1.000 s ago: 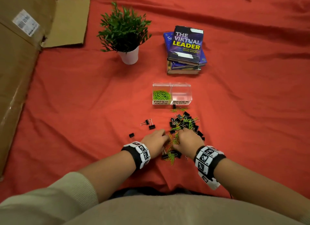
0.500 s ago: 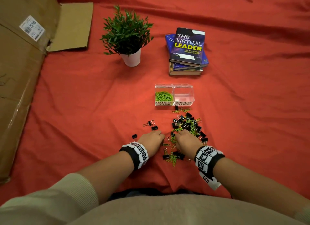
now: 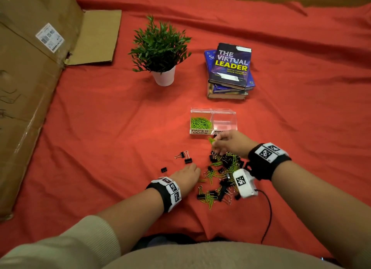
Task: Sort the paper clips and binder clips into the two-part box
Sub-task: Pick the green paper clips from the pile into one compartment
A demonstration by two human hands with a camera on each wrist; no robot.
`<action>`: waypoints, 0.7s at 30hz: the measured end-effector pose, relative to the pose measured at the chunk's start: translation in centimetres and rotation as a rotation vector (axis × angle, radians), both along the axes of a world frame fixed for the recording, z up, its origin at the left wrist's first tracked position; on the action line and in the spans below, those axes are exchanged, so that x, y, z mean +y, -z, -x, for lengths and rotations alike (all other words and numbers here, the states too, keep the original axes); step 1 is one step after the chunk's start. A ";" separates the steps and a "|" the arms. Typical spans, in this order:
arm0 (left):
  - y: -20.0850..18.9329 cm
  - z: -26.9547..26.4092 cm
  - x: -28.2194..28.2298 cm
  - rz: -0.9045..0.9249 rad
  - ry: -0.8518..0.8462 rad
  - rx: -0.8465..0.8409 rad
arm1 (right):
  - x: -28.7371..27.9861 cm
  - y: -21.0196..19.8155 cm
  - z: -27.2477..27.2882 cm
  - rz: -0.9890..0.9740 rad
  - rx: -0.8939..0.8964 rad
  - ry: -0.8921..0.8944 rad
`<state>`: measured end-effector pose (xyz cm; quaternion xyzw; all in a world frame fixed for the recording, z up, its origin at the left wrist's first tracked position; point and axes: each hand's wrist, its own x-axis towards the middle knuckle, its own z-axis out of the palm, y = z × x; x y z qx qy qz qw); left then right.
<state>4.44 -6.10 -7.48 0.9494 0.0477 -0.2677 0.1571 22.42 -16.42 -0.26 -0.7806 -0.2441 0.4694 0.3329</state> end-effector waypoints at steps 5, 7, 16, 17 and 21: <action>-0.3 0.0 0.0 0.000 0.007 -0.018 | 5.0 -0.7 -3.1 -0.018 -0.195 0.078; -0.2 0.2 0.0 0.006 -0.001 -0.012 | 6.8 -0.2 -3.4 0.069 -0.381 0.011; 0.3 -0.3 0.9 0.124 -0.101 -0.009 | 7.5 -0.2 -2.1 0.145 -0.659 -0.178; 0.1 -0.5 1.3 0.163 -0.128 -0.022 | 6.8 -0.3 -1.7 0.121 -0.660 -0.187; -1.3 -2.2 3.2 0.273 -0.227 -0.118 | 2.4 1.9 0.3 0.165 -0.562 -0.355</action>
